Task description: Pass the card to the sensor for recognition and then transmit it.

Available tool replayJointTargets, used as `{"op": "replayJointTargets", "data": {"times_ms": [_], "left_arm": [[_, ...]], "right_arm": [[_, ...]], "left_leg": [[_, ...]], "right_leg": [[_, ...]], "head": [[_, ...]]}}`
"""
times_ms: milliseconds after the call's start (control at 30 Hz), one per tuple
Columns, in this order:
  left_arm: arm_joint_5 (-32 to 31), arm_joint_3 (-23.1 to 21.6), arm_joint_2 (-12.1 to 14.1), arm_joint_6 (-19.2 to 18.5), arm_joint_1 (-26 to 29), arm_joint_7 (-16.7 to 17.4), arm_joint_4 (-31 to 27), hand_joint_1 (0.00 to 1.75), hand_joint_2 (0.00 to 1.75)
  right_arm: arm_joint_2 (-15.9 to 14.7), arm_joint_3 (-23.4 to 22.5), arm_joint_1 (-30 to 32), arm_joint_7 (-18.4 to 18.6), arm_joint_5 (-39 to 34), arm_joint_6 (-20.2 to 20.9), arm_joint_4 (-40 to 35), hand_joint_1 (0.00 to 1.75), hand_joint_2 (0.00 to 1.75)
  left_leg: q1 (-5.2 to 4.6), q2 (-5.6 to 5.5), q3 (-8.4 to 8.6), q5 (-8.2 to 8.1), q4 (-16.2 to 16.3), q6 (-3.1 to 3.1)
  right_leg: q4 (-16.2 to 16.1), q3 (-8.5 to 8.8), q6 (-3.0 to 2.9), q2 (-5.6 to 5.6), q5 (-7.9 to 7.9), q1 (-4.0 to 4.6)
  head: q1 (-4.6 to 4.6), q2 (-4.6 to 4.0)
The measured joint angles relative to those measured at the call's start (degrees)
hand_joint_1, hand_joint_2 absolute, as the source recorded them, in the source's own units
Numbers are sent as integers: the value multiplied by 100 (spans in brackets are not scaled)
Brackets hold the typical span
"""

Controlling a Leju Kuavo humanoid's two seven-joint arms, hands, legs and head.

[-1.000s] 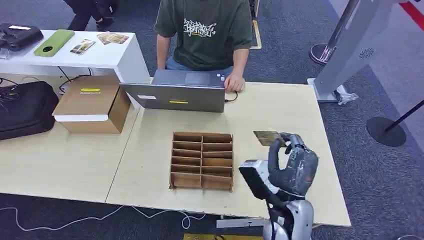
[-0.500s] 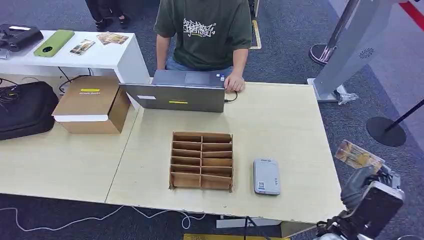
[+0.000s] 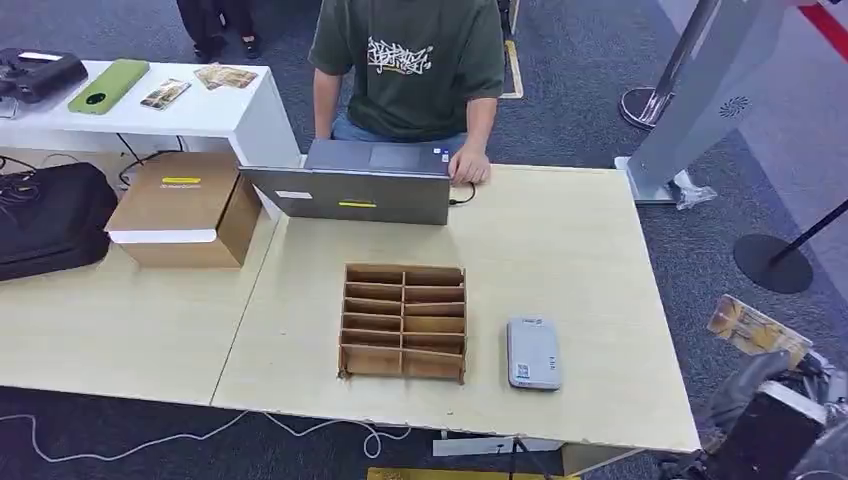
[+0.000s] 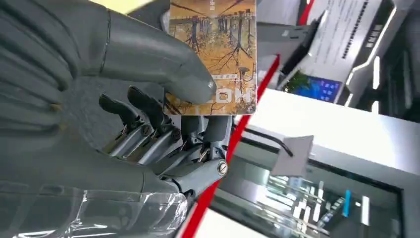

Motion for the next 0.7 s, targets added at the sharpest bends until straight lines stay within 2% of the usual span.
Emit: {"op": "replayJointTargets", "data": {"times_ms": [133,267,433,500,600,667,700], "left_arm": [[-216,-35,0,-4,-1,-22,0,0,0],[-472,-61,11,-4,-17,-22,0,0,0],[-787,-63,48,0,-85,-17,-2,0,0],[-904,-63,65,4,-104,-11,-2,0,0],[-1073,-63,92,4,-154,-6,-4,0,0],[-1202,-63,96,4,-175,-4,-11,0,0],[-1279,-63,105,4,-177,0,-15,0,0]], "right_arm": [[-2,-236,-198,-218,704,-2,30,175,175],[-81,-299,-749,-177,1592,-2,263,175,175],[-160,-339,-1858,9,2936,-2,763,175,175],[-131,-371,-2474,90,3765,-2,1118,175,175],[2,-400,-3414,587,5129,-2,1800,175,175],[-101,-231,-3830,1435,5690,-2,2228,175,175],[-281,-16,-4188,2140,5851,-2,2553,175,175]], "left_leg": [[0,0,-4,0,-1,0],[0,1,-1,1,-1,1],[1,4,3,14,0,-5],[1,10,6,20,0,-9],[2,22,14,28,0,-11],[3,11,-4,35,-1,-10],[2,12,-22,37,-1,-10]], "right_leg": [[1,6,0,0,0,0],[2,9,2,0,3,0],[5,10,3,2,15,0],[9,8,-4,10,21,0],[13,3,-11,23,26,0],[18,6,-10,13,27,0],[27,2,-8,13,36,-1]], "head": [[0,0],[2,0],[4,0],[2,0],[-4,0],[-2,0],[-4,0]]}}
